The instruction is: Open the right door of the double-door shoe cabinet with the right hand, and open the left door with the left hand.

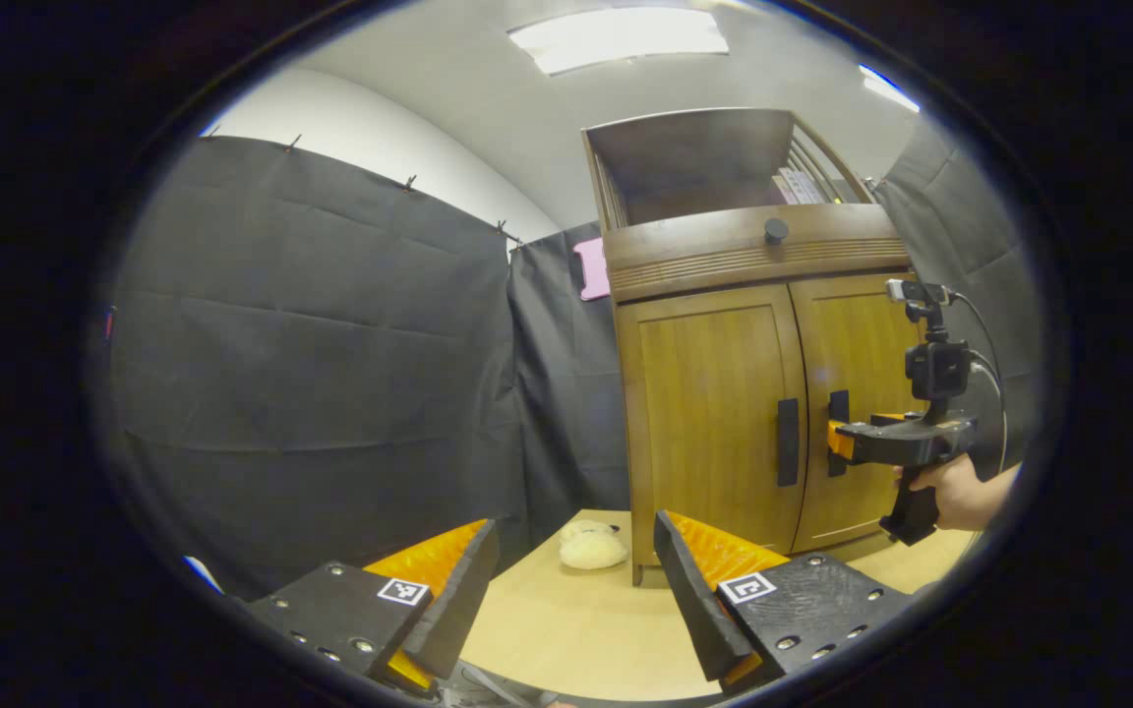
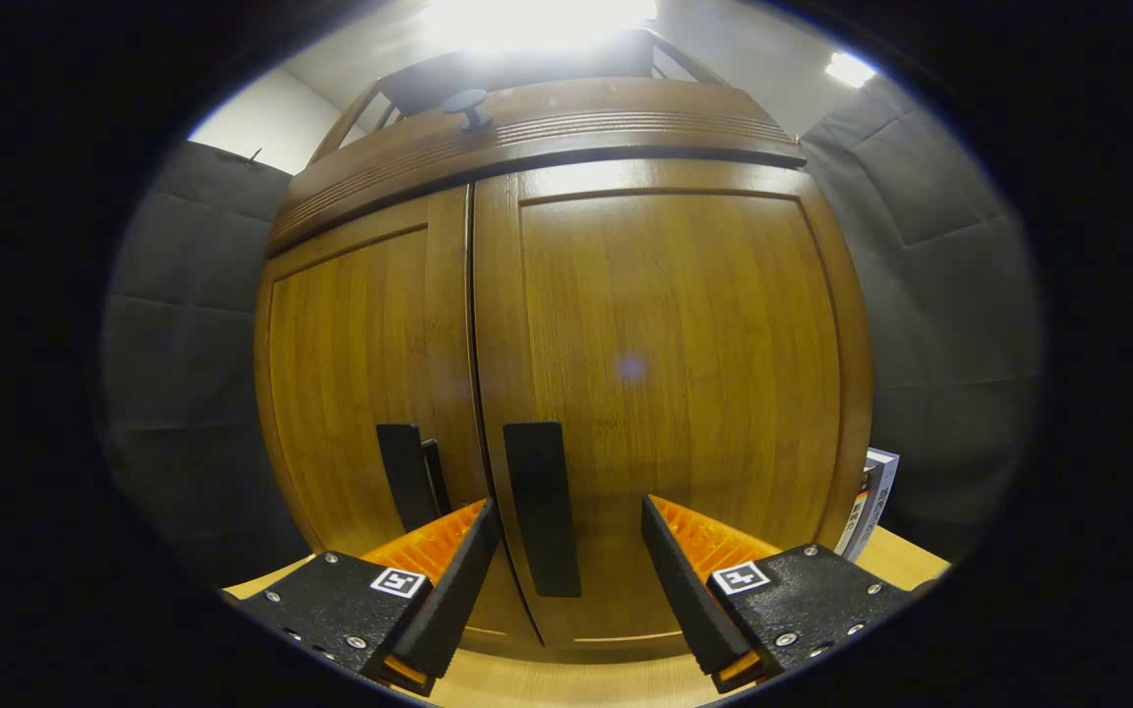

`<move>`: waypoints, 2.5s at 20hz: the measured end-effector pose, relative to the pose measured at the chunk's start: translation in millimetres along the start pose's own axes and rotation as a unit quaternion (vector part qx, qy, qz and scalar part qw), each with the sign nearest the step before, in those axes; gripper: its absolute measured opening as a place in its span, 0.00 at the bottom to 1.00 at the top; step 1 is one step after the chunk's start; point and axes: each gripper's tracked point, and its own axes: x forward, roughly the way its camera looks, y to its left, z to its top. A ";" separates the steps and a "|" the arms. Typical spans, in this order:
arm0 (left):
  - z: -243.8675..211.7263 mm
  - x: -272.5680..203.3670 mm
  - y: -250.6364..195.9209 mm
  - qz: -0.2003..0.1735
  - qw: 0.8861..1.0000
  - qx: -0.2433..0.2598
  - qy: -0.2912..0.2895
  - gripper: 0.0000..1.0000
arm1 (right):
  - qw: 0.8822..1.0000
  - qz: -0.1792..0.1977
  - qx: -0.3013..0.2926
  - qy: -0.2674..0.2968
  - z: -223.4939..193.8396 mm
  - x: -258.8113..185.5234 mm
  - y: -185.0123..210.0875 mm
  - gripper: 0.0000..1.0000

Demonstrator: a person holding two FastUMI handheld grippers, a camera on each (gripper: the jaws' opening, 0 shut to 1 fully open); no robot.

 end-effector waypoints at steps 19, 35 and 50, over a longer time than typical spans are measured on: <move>0.2 -1.5 -2.4 -0.011 1.000 0.002 0.002 0.96 | 0.998 0.029 0.006 0.057 -20.0 19.6 12.9 0.27; 5.5 3.5 -9.7 -0.055 0.998 0.001 -0.015 0.96 | 0.997 0.051 0.000 0.051 -17.3 -59.2 -3.8 0.27; 8.7 10.1 -22.5 -0.113 0.993 0.004 -0.037 0.96 | 0.998 0.034 0.010 0.056 -9.6 -117.0 -37.5 0.27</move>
